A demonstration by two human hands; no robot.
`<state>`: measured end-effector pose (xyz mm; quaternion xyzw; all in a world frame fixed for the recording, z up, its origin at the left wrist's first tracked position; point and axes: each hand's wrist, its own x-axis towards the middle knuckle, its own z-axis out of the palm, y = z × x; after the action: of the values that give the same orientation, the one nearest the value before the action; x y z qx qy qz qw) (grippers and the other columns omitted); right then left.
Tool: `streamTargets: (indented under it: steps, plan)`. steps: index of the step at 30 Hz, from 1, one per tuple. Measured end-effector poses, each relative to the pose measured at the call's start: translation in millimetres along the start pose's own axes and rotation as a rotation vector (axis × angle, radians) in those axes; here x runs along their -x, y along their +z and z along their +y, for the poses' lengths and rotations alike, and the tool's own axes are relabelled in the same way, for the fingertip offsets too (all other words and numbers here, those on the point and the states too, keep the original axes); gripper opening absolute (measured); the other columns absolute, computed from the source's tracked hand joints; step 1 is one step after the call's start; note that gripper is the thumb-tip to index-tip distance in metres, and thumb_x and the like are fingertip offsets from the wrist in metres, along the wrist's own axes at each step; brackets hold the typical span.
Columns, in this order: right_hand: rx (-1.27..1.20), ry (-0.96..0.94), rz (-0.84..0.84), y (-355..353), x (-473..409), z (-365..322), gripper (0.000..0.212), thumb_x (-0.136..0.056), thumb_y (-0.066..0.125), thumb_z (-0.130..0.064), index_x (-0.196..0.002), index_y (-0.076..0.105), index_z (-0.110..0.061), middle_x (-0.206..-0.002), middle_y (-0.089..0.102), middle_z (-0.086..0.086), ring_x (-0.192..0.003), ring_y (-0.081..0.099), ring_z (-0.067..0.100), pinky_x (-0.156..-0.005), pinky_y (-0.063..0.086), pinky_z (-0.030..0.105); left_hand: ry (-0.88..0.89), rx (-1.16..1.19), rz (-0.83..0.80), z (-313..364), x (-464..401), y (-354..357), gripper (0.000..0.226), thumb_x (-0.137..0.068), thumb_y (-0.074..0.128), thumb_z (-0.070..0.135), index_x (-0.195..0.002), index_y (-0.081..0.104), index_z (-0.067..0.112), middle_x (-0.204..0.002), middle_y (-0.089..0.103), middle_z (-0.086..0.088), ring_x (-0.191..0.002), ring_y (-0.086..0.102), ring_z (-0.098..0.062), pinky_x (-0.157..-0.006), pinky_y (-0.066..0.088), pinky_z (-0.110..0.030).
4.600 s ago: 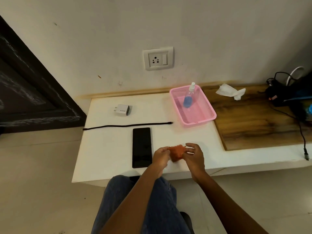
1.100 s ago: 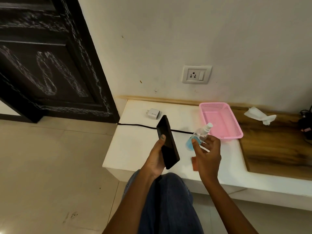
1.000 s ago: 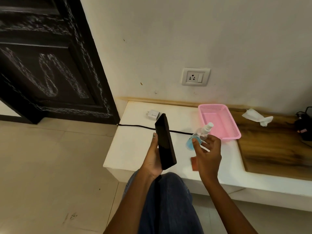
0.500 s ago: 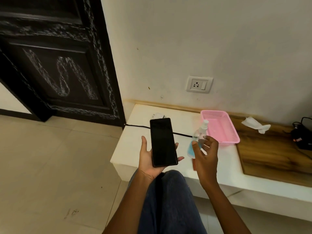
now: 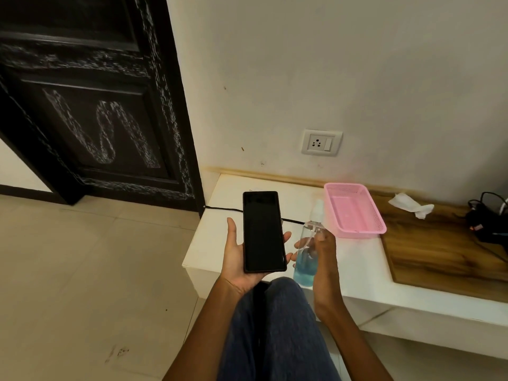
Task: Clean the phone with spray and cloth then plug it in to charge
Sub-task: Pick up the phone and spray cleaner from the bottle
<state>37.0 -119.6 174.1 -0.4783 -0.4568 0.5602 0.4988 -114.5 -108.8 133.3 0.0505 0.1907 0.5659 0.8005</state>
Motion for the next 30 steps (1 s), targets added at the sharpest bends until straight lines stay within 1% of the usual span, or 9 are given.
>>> streamTargets:
  steps: [2,4,8,14,17,20,22,26,30]
  plan:
    - [0.046,-0.084,-0.048,5,1,-5,0.070,-0.070,0.055,-0.069,-0.123,0.044,-0.023,-0.105,0.059,0.014,-0.082,0.063,0.021,-0.068,0.054,0.027,-0.003,-0.019,0.004,2,0,1,0.097,-0.065,0.058,0.078,-0.136,0.051,0.012,-0.141,0.050,-0.016,-0.130,0.046,-0.036,-0.108,0.033,-0.057]
    - [0.126,-0.176,-0.055,7,3,-10,0.062,-0.066,0.058,-0.068,-0.119,0.039,-0.041,-0.102,0.062,0.003,-0.077,0.067,0.020,-0.062,0.056,0.023,-0.008,-0.054,0.010,4,1,1,0.098,-0.068,0.052,0.081,-0.137,0.049,0.012,-0.139,0.051,-0.018,-0.128,0.049,-0.037,-0.106,0.036,-0.056]
    - [0.225,-0.353,-0.063,8,6,-16,0.058,-0.080,0.062,-0.026,-0.128,0.033,-0.038,-0.114,0.055,-0.015,-0.093,0.065,0.003,-0.066,0.051,0.011,-0.032,-0.086,0.004,5,6,2,0.103,-0.069,0.046,0.084,-0.139,0.046,0.009,-0.134,0.052,-0.022,-0.121,0.054,-0.037,-0.096,0.047,-0.051]
    - [0.340,-0.471,-0.115,17,14,-31,0.076,-0.076,0.060,-0.009,-0.138,0.022,-0.033,-0.140,0.044,0.000,-0.091,0.061,-0.001,-0.063,0.050,0.007,-0.035,-0.096,0.042,7,8,4,0.101,-0.069,0.046,0.083,-0.137,0.049,0.008,-0.140,0.048,-0.023,-0.129,0.047,-0.040,-0.096,0.048,-0.051]
    - [0.373,-0.522,-0.086,16,15,-32,0.075,-0.075,0.058,-0.007,-0.137,0.026,-0.036,-0.125,0.045,-0.036,-0.079,0.061,0.006,-0.057,0.053,0.012,-0.032,-0.067,0.053,7,9,6,0.101,-0.066,0.050,0.081,-0.139,0.047,0.011,-0.139,0.049,-0.022,-0.125,0.051,-0.039,-0.091,0.051,-0.052]
    - [0.393,-0.503,-0.031,13,14,-35,0.075,-0.077,0.060,-0.011,-0.135,0.027,-0.047,-0.094,0.060,-0.022,-0.058,0.057,0.024,-0.045,0.051,0.020,-0.028,-0.059,0.046,6,9,7,0.101,-0.066,0.051,0.079,-0.140,0.045,0.011,-0.141,0.047,-0.022,-0.125,0.051,-0.039,-0.093,0.050,-0.053]
    - [0.433,-0.507,0.000,11,12,-43,0.075,-0.085,0.064,-0.014,-0.137,0.023,-0.049,-0.094,0.061,-0.013,-0.051,0.052,0.027,-0.042,0.050,0.024,-0.027,-0.041,0.042,5,9,6,0.097,-0.067,0.052,0.078,-0.137,0.049,0.011,-0.138,0.051,-0.022,-0.121,0.055,-0.040,-0.091,0.050,-0.054]
    - [0.595,-0.564,0.049,10,5,-63,0.068,-0.086,0.060,-0.034,-0.138,0.020,-0.051,-0.127,0.054,0.002,-0.072,0.055,0.012,-0.065,0.058,0.030,-0.022,-0.023,0.032,1,10,6,0.090,-0.067,0.054,0.077,-0.128,0.059,0.011,-0.133,0.056,-0.020,-0.120,0.055,-0.039,-0.091,0.049,-0.056]
    - [0.692,-0.513,0.018,13,-7,-66,0.067,-0.087,0.061,-0.017,-0.136,0.025,-0.047,-0.135,0.047,-0.008,-0.101,0.057,0.014,-0.083,0.055,0.033,-0.039,0.011,0.035,-1,9,7,0.094,-0.065,0.058,0.076,-0.133,0.054,0.012,-0.134,0.055,-0.020,-0.119,0.056,-0.040,-0.092,0.048,-0.056]
